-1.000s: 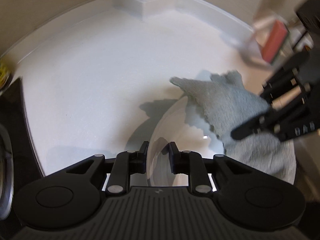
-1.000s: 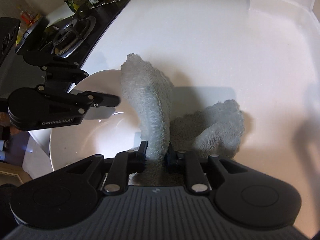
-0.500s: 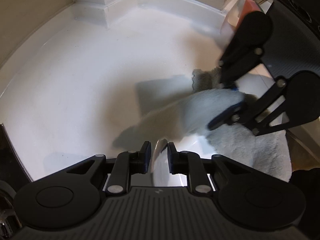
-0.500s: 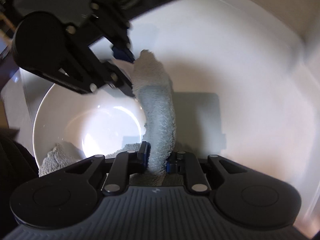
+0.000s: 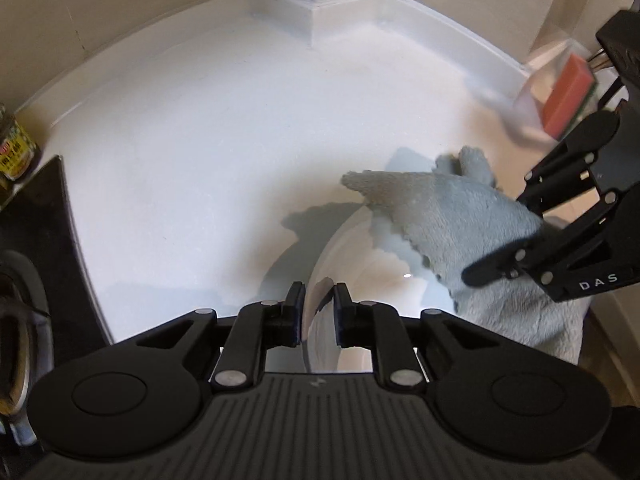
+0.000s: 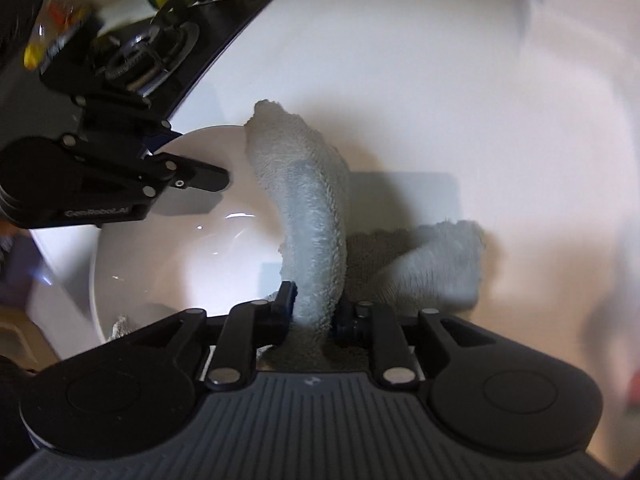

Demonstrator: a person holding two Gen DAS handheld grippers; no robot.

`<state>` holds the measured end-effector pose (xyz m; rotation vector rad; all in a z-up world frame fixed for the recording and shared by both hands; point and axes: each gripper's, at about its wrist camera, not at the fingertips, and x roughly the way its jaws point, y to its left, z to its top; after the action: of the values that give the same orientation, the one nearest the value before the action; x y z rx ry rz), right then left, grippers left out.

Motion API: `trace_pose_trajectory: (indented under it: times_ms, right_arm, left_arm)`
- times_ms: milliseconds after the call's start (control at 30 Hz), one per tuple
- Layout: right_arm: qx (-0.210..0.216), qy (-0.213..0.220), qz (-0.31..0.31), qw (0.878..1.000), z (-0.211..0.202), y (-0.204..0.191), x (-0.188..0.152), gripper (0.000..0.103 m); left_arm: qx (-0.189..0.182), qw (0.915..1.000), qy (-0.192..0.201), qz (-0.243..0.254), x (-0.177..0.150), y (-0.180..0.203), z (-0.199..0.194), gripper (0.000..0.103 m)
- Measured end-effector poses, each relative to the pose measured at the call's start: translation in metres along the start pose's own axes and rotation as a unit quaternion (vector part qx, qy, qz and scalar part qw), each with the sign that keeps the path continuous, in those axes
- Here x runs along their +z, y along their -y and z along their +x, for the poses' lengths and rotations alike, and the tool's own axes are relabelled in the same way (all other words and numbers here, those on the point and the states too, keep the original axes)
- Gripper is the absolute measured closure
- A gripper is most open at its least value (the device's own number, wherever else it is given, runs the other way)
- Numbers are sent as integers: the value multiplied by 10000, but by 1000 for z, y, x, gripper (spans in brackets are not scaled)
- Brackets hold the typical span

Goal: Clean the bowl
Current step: 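Rub the towel along the bowl's inner wall with the right gripper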

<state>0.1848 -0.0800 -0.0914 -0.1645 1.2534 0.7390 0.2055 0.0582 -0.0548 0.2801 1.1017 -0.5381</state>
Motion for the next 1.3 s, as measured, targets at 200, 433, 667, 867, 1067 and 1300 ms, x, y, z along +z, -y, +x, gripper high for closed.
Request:
trace_pose_trajectory:
  times_ms: [200,433,667,867,1067,1300]
  right_arm:
    - [-63,-84,-694,9975,-1,-8,-3,86]
    - [-382,-268,-1657,9851,3,-20,19,87]
    - [-435,366,-684,9960,7,-12,43,88]
    - [-410,127,-68,9991,0,-11,3,87]
    - [-284,92,-485,9984,0,-4,0,88]
    - [-234,-122,-1376,9901,-6,-6,6,87]
  left_arm:
    - [-316,9983,-192,457,12,-8,1,86]
    - [-145,9968,-382,688,26,-3,11,87]
    - [147,9997,-177,-57,6,-13,1,91]
    - [164,9992,-70,-357,-7,-14,-6,90]
    - [-165,9990,-411,-82,-3,-23,-10,87]
    - [-443,9958,-704,394,31,-12,8,87]
